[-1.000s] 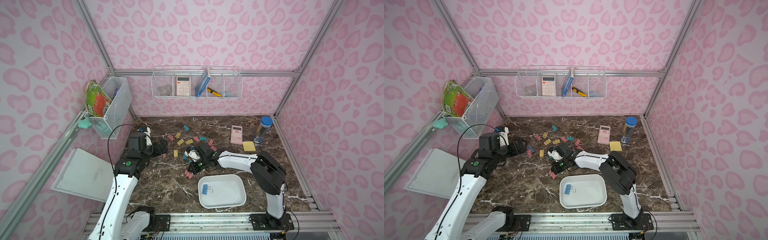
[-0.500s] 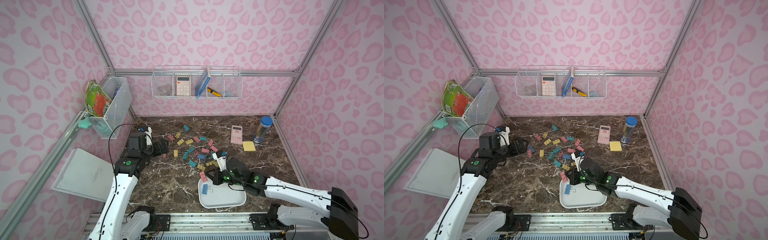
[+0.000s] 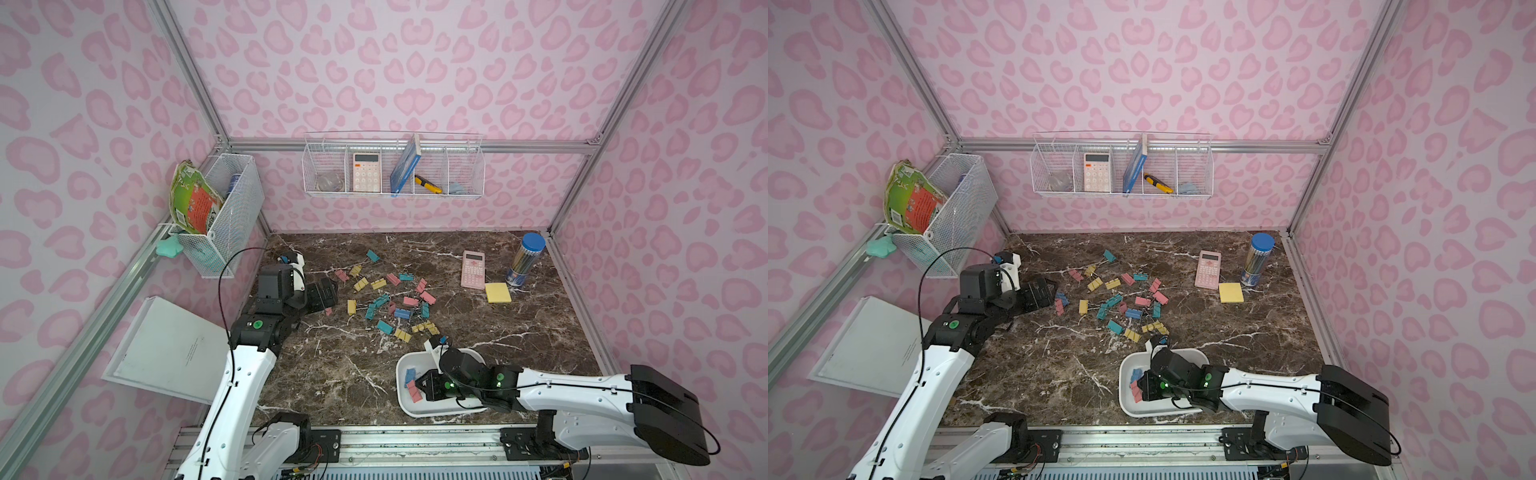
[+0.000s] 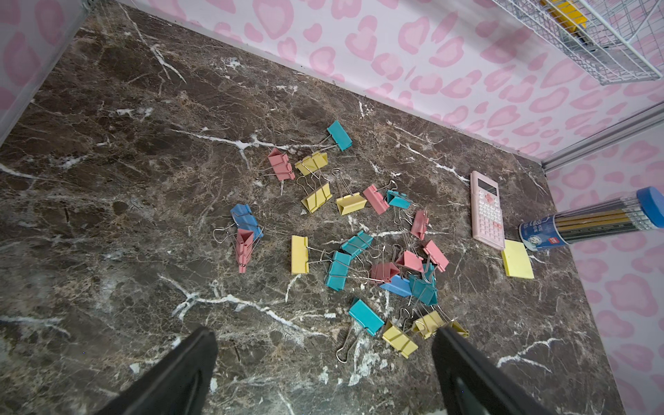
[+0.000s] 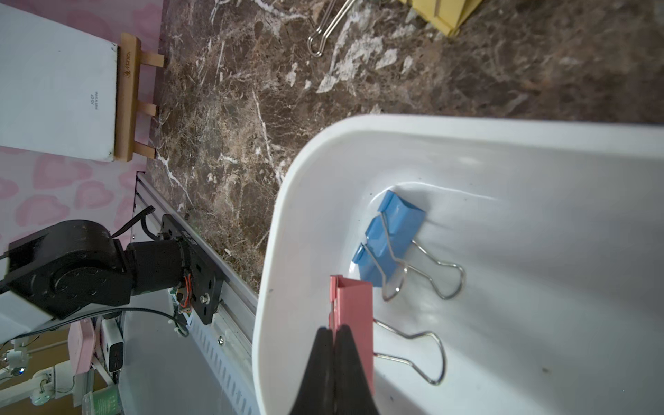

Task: Put the binder clips in the storage box
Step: Place the binder clip in the storage box, then pick up the binder clip at the center of the board.

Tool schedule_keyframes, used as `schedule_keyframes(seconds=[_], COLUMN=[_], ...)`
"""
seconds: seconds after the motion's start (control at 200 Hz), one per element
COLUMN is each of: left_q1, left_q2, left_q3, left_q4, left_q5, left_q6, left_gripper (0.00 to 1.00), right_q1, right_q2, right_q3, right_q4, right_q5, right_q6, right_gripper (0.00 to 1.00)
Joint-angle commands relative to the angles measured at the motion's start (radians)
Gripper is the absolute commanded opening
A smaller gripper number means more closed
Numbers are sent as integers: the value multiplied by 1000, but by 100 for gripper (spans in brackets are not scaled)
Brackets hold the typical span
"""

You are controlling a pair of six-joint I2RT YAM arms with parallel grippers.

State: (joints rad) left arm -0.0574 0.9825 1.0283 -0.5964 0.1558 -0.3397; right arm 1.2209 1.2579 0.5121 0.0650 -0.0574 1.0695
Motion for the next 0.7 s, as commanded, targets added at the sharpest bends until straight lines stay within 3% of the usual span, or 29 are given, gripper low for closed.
schedule_keyframes(seconds=[0.0,0.13,0.26,0.365,0.425,0.485,0.595,0.695], left_q1=[1,2,2,1,1,1,1,1], left_q2=[1,1,-3,-10,-12,-12,-12,-12], left_q3=[3,3,6,5,2,4,3,4], left_q4=[4,4,0,1,3,1,0,1], left_q5=[-3,-5,-4,-9,-12,-12,-14,-12], left_q6=[9,11,11,11,13,14,13,16], left_gripper=[98,98,98,98,98,98,98,98], right_q1=[15,4,-115,-361,-495,-553,-563,-547], right_q2=[39,11,-91,-110,-74,-10,189,345], right_q3=[-1,59,125,161,191,233,401,544], right_q4=[47,-22,-88,-124,-124,-145,-277,-332], right_q5=[-2,54,137,59,-27,-20,4,-74], right_q6=[13,-25,-147,-211,-245,-266,-346,-548], right_gripper=[8,31,32,29,29,30,30,31])
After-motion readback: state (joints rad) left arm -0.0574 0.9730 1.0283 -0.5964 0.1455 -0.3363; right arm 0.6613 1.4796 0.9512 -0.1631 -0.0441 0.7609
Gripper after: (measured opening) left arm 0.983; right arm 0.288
